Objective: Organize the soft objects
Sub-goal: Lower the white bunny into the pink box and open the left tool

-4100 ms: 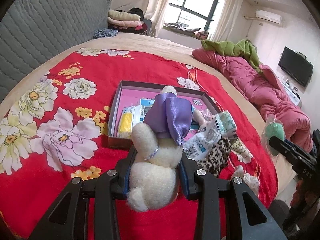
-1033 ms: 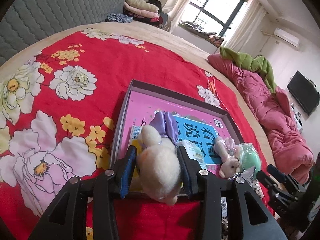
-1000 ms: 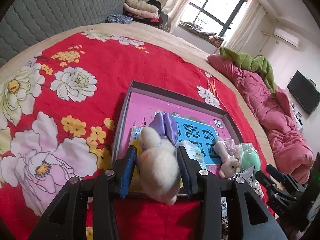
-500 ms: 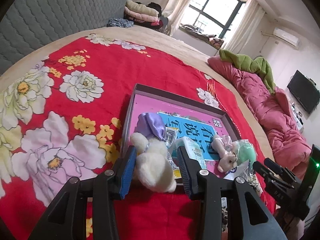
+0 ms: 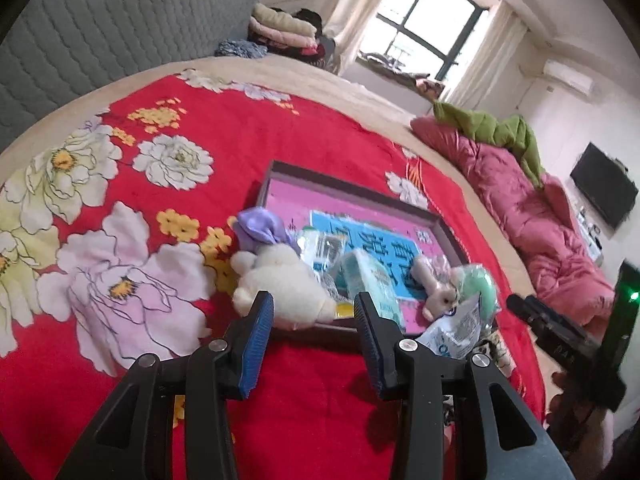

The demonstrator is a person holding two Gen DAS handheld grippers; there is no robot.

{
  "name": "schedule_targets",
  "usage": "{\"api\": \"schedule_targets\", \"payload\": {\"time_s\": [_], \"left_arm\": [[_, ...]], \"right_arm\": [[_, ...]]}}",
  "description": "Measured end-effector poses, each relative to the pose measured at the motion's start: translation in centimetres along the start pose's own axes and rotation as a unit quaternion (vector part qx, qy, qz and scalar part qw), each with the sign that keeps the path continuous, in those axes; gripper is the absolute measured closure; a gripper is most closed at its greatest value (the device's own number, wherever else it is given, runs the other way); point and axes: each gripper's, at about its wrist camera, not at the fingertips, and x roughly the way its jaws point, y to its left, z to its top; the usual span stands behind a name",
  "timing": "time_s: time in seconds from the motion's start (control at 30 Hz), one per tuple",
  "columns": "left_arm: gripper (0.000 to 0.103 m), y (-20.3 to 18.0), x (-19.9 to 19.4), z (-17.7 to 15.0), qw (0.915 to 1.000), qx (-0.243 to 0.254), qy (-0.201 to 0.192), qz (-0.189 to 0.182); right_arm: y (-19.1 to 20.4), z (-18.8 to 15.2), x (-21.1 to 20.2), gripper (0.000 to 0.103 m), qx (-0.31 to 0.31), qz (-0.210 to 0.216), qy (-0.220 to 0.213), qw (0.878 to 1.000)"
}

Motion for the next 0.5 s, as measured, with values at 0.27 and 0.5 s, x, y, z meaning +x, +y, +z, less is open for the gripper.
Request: {"api": "schedule_targets", "payload": {"time_s": [0.27,0.5], "left_arm": [[0.06,-0.2,2.3,-0.1,0.9998,0.011,0.016,0.006],[0.06,0.1,3.6,0.4,0.9997,0.021,0.014,0.003]], "right_arm": [[-0.9,0.1,-0.9,0.045,0.01,-0.006,-0.007,1.0],[-1.3,0.3,-1.5,0.044,0.013,-0.008,-0.011,1.0]]}}
